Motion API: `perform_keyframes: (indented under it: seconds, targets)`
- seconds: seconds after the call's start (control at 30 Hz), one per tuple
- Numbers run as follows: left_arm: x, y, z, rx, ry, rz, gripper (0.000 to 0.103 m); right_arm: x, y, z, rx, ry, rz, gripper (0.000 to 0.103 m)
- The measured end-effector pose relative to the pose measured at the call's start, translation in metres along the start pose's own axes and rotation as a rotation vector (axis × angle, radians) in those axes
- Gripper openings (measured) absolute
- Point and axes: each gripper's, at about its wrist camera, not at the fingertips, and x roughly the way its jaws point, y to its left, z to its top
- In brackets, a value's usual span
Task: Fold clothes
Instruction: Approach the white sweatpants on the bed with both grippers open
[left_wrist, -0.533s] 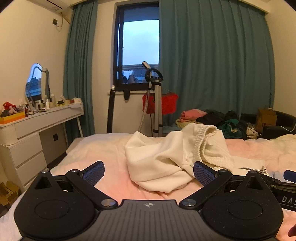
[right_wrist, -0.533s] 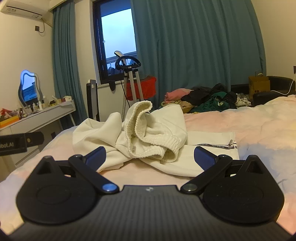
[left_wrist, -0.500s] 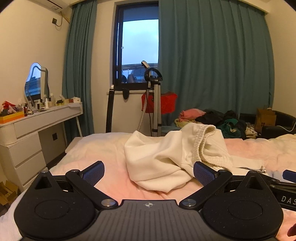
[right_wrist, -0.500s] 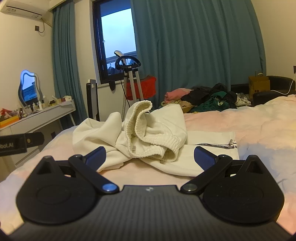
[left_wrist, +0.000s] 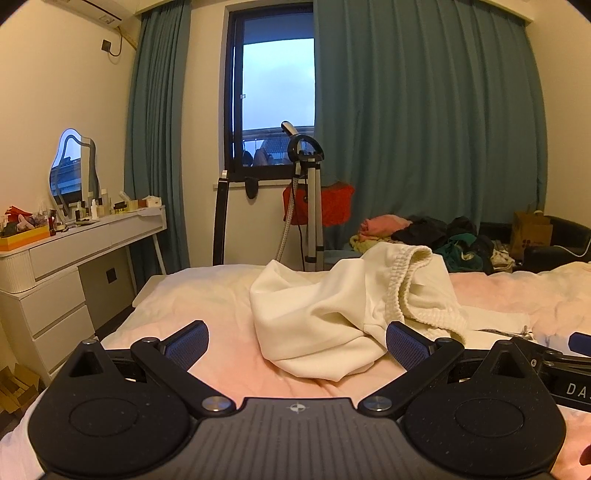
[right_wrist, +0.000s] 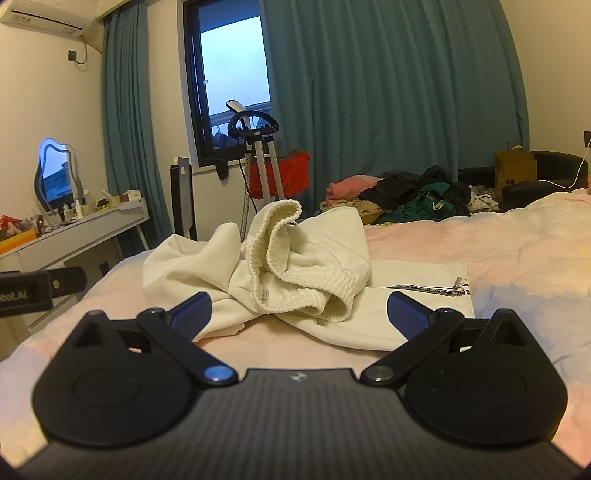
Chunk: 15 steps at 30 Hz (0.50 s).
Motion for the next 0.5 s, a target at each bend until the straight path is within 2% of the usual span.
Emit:
perform_keyframes:
  seconds: [0.5]
  targets:
    - [0.0005,0.001,-0.0009,-0.005,0.0,-0.001,0.103,-0.0031,-0.002,0.0071,0.039,0.033,-0.01,0.103]
